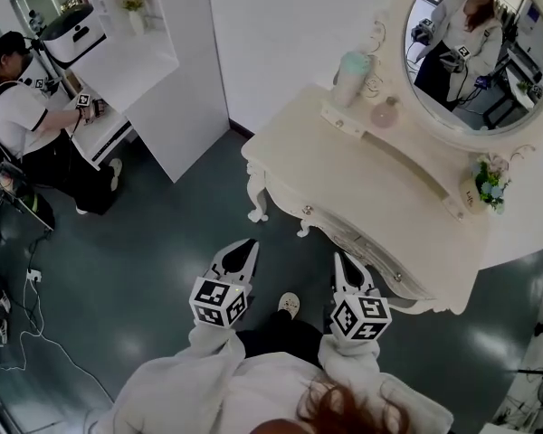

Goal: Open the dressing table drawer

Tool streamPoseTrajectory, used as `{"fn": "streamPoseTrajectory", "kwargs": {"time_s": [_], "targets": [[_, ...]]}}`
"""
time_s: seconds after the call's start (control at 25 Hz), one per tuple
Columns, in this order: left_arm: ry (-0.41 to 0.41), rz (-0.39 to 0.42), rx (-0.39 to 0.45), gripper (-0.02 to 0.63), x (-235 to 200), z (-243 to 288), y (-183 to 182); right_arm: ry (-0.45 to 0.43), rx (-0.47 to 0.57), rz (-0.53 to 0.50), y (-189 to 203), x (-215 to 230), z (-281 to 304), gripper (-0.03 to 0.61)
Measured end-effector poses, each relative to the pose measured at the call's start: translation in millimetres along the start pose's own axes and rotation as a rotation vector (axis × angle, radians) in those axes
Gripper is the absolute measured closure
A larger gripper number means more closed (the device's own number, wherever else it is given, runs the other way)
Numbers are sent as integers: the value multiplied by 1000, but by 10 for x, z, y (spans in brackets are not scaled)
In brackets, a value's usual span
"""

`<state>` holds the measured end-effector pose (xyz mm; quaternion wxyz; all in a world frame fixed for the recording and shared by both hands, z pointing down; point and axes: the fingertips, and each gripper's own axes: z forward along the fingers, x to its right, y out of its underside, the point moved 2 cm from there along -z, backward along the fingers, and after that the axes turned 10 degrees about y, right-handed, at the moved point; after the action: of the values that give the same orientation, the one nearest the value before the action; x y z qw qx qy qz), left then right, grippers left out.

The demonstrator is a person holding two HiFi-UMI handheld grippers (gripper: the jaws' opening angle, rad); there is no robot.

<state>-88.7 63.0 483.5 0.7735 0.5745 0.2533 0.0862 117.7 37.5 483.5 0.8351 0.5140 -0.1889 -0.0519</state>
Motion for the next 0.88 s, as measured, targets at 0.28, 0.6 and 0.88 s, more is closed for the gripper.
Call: {"fn": "streamPoseTrajectory", "kwargs": {"time_s": [0.28,0.6,0.88], "targets": [[-17,3,5,584,-16,407,-83,-27,-6,-8,-158,265,264,540],[-18,-11,10,584,101,674,8,-50,-27,3,-155,499,414,540],[-13,-10,-18,584,115,839,4,-47,-47,34,-171,612,514,540]]}}
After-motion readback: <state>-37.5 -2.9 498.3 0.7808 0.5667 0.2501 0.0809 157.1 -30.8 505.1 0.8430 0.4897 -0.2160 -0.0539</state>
